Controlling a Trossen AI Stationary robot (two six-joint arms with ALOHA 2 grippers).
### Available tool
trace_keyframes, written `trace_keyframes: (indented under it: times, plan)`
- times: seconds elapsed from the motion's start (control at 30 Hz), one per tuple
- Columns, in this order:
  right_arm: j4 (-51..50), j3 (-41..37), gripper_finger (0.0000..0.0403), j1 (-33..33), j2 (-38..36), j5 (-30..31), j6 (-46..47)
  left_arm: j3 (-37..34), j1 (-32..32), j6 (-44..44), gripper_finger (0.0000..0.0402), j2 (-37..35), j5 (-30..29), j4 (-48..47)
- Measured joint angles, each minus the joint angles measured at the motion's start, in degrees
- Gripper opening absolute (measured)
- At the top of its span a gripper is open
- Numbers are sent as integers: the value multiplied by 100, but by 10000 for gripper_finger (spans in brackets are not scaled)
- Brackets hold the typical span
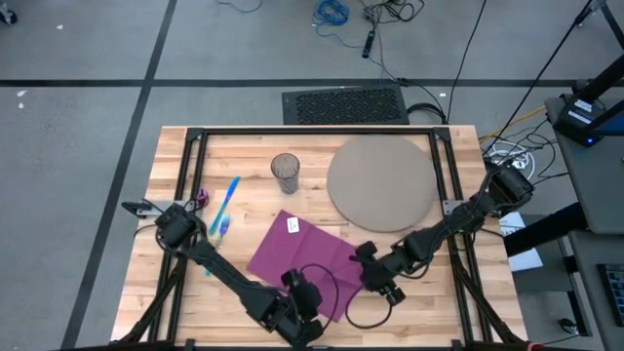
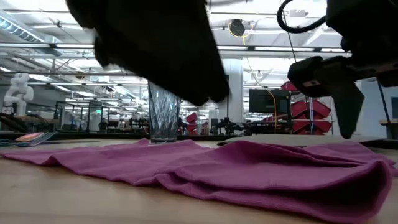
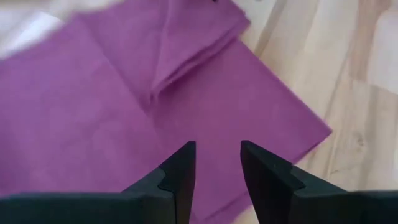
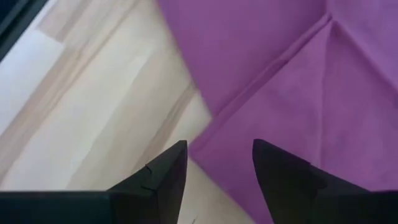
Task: Set table place
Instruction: Fold the pink table napkin
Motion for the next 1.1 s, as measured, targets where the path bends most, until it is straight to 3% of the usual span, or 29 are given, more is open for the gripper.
trace_keyframes:
  times: [0.27, 0.87, 1.1]
  plan:
    - [226, -92, 169, 0, 0, 43, 27, -2, 173, 309, 114, 325, 539, 603]
    - [1866, -1013, 169, 11, 0, 52, 408, -2, 242, 562, 114, 399, 933, 1104]
    - [1659, -1058, 169, -18, 0, 24, 366, -2, 424, 514, 114, 399, 1112, 962]
